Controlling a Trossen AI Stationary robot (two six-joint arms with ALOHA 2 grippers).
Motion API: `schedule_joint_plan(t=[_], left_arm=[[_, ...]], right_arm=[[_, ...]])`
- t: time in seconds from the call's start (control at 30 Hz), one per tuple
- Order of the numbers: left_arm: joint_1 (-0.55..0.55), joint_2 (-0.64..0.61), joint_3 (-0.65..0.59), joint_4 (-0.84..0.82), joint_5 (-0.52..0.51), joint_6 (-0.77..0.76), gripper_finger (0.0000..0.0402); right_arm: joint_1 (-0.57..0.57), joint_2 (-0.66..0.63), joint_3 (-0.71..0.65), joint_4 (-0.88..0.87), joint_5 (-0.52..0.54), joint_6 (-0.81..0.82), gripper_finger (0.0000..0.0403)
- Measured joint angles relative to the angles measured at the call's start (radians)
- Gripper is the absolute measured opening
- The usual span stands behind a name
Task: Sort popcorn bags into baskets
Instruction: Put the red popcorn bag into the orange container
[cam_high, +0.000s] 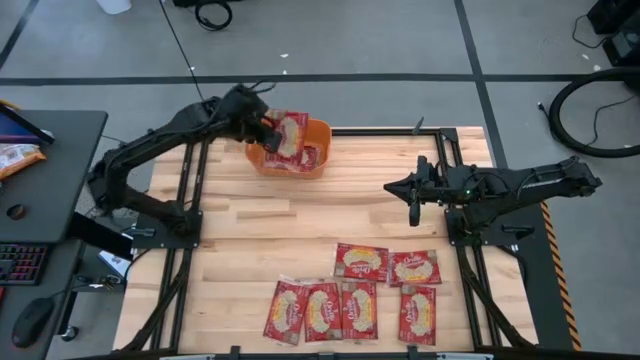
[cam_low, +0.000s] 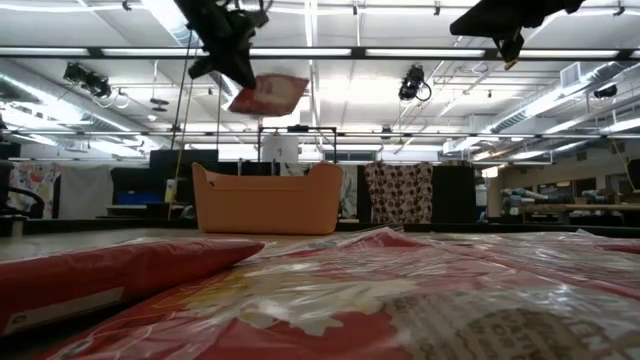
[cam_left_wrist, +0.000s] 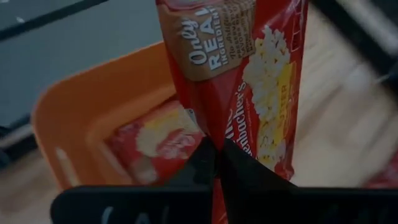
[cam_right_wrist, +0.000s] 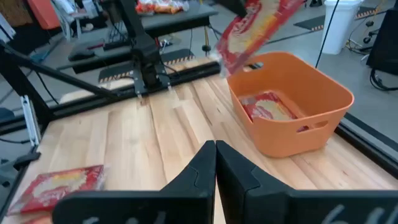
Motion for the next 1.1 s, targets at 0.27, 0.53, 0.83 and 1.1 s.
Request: schedule_joint_plan(t=[0.27, 0.53, 0.83, 1.1], left_arm=[[0.063, 0.227, 0.161, -0.074, -0.028, 0.308, 0.0013], [0.081, 0.413, 0.3, -0.163, -0.13, 0.721, 0.0014], [0.053, 0.517, 0.302, -0.167, -0.138, 1.161, 0.0016], [0.016, 0.575, 0.302, -0.161, -0.155, 1.224, 0.0031]], right_arm=[[0.0, 0.051, 0.0, 0.038, 0.022, 0.026, 0.0016], [0.0, 0.055, 0.0, 0.038, 0.134, 0.079, 0.0016], [0.0, 0.055, 0.0, 0.038, 0.184, 0.131, 0.0016], [0.0, 0.055, 0.0, 0.038, 0.184, 0.131, 0.0016]])
